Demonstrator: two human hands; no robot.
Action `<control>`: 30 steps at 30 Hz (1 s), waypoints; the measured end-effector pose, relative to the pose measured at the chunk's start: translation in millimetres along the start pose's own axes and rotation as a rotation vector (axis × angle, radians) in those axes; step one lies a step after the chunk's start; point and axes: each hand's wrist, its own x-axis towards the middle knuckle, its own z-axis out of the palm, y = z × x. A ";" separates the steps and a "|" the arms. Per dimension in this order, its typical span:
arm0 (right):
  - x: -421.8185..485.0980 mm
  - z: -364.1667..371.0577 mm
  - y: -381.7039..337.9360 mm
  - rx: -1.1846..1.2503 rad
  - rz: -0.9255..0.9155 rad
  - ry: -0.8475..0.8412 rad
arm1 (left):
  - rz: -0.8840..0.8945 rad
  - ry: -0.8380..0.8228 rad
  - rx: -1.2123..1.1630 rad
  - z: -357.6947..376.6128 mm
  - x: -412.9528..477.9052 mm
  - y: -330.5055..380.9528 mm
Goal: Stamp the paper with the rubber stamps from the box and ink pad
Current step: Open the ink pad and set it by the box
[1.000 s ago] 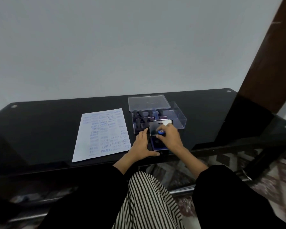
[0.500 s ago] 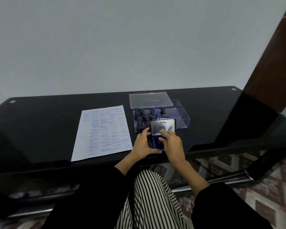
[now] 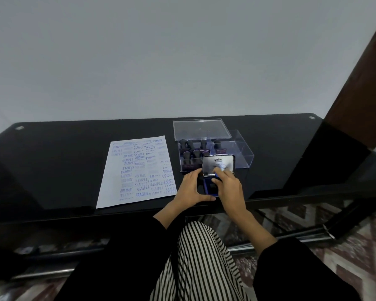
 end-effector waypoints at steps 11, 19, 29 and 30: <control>5.6 3.5 1.9 -0.002 0.025 0.017 | 0.095 -0.056 0.384 -0.9 -12.7 -10.6; -6.6 10.6 3.1 0.078 -0.016 0.130 | 0.163 -0.096 0.461 -6.9 -17.1 -23.2; 18.2 2.8 -0.5 -0.088 0.071 -0.050 | 0.178 -0.080 0.515 -3.6 -17.0 -25.9; 17.7 2.8 -0.8 -0.085 0.072 -0.042 | 0.176 -0.082 0.516 -3.3 -16.9 -25.6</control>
